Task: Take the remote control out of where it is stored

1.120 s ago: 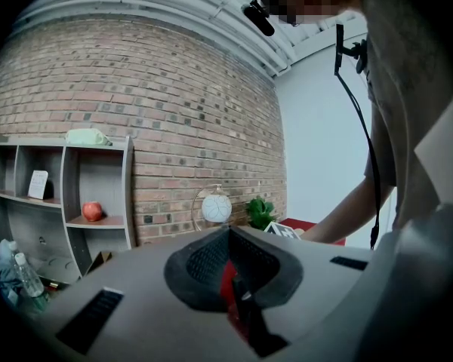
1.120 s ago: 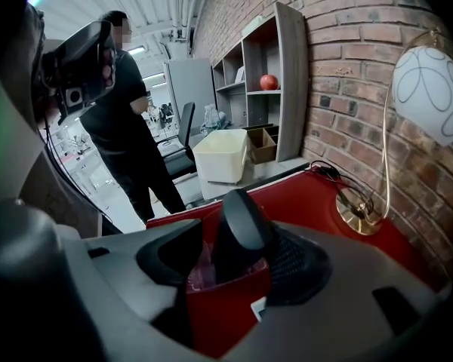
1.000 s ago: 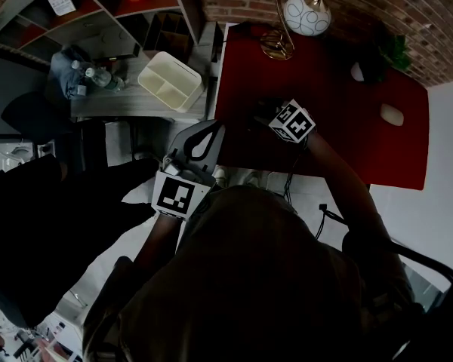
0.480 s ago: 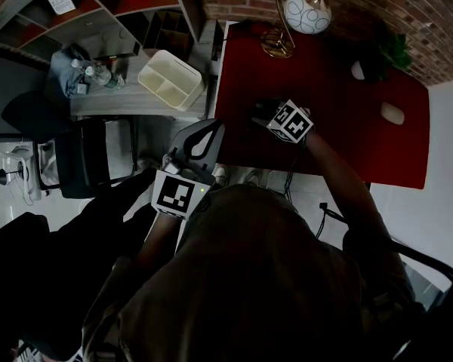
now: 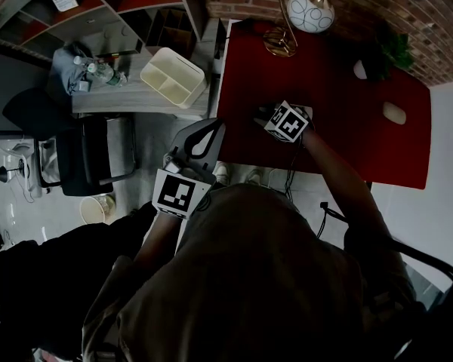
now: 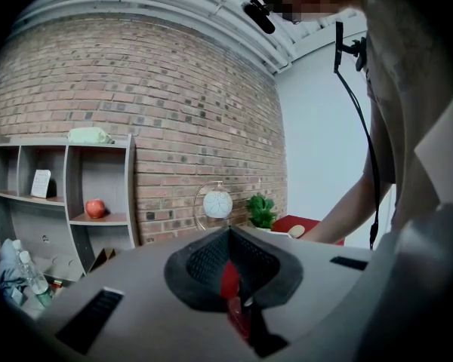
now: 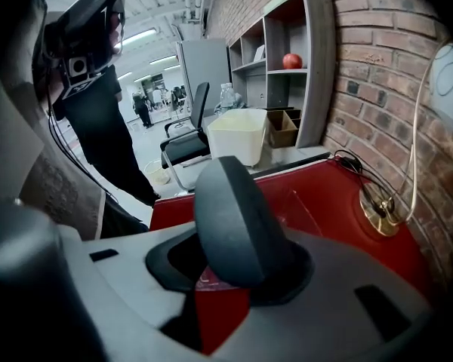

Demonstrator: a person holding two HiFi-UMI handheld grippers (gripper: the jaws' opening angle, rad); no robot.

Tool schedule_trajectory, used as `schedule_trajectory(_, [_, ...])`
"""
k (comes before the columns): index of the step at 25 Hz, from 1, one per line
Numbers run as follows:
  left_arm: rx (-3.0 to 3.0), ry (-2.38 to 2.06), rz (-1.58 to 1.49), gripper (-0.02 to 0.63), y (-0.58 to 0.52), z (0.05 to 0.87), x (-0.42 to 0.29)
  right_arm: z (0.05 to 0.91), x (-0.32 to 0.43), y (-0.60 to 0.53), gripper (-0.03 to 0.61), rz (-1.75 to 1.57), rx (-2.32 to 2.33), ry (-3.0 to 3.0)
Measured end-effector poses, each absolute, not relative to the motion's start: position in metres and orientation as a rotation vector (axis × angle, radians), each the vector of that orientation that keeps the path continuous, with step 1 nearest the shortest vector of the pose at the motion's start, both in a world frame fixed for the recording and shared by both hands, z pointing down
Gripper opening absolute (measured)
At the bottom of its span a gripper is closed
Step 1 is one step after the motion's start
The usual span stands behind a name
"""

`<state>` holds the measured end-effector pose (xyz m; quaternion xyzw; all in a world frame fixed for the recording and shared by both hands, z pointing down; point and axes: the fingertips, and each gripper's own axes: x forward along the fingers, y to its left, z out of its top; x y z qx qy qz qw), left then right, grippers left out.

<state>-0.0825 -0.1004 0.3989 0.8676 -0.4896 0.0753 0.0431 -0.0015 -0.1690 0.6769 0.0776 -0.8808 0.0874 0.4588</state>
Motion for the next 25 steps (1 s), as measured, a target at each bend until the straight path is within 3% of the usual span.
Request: schedule_trajectory(25, [2.66, -1.493, 0.226, 0.011, -0.099, 0.398, -0.085, 0.649, -0.005, -0.176, 0.114, 0.228, 0.27, -2.225])
